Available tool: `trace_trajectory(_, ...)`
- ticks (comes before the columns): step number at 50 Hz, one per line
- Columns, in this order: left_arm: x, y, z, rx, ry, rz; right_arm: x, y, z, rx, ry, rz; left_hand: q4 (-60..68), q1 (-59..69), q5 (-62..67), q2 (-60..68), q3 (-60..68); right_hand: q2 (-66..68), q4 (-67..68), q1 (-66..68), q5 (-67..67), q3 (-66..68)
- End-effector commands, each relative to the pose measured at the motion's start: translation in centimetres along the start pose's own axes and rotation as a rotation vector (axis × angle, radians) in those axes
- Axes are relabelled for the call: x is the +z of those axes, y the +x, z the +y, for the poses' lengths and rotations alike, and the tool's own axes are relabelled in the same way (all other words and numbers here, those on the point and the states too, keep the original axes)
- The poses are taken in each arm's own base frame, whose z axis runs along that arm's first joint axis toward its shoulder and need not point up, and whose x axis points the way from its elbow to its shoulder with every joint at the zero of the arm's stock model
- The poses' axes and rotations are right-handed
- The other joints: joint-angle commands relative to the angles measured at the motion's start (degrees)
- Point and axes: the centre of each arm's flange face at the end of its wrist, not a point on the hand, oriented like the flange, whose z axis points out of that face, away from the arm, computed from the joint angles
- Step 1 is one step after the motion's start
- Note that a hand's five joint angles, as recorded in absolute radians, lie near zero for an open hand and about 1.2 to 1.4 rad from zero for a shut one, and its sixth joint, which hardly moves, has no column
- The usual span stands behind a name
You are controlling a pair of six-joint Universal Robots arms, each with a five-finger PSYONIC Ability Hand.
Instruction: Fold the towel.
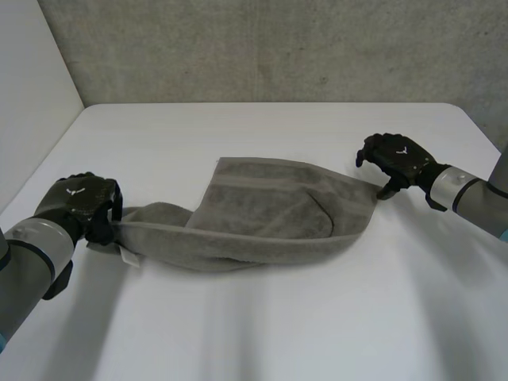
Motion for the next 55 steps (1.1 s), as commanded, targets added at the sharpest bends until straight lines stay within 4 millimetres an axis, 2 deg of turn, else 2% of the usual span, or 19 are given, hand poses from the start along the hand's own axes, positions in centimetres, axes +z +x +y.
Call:
trace_trajectory(1, 0.0, -0.1, 0.1, -0.002, -0.006, -0.004, 0.3, 0.1, 0.6, 0.0, -0.007, 0.008, -2.9, -1.0, -1.1, -0.8, -2.5, 1.9, -3.4, 1.6, 1.3, -0.4)
trace_trajectory(20, 0.1, -0.1, 0.5, -0.004, -0.019, -0.001, 0.8, -0.4, 2.7, 0.024, -0.032, -0.002, -2.9, -1.0, -1.1, -0.8, -2.5, 1.9, -3.4, 1.6, 1.3, -0.4)
trace_trajectory(26, 0.2, 0.0, 0.6, -0.003, -0.022, 0.001, 0.8, -0.4, 2.7, 0.021, -0.031, -0.003, -2.9, -1.0, -1.1, -0.8, -2.5, 18.0, -3.4, 17.7, 17.4, -0.4)
trace_trajectory(31, 0.2, 0.0, 0.7, -0.007, -0.025, 0.001, 1.0, -0.6, 3.3, 0.029, -0.038, -0.006, -2.9, -1.0, -1.1, -0.8, -2.5, 19.5, -3.4, 19.3, 19.0, -0.4)
trace_trajectory(36, 0.2, 0.0, 0.7, -0.014, -0.025, 0.001, 1.0, -0.5, 3.2, 0.029, -0.038, -0.006, -2.9, -1.0, -1.1, -0.8, -2.5, 17.8, -3.4, 17.6, 17.3, -0.4)
trace_trajectory(45, 0.2, 0.0, 0.7, -0.019, -0.025, 0.001, 0.8, -0.4, 3.0, 0.031, -0.038, -0.003, -2.9, -1.0, -1.1, -0.8, -2.5, 1.7, -3.4, 1.5, 1.2, -0.4)
trace_trajectory(55, 0.1, 0.0, 0.9, -0.019, -0.032, 0.004, 0.1, 0.3, 1.7, 0.017, -0.027, 0.013, -2.9, -1.0, -1.1, -0.8, -2.5, 1.2, -3.4, 1.0, 0.6, -0.4)
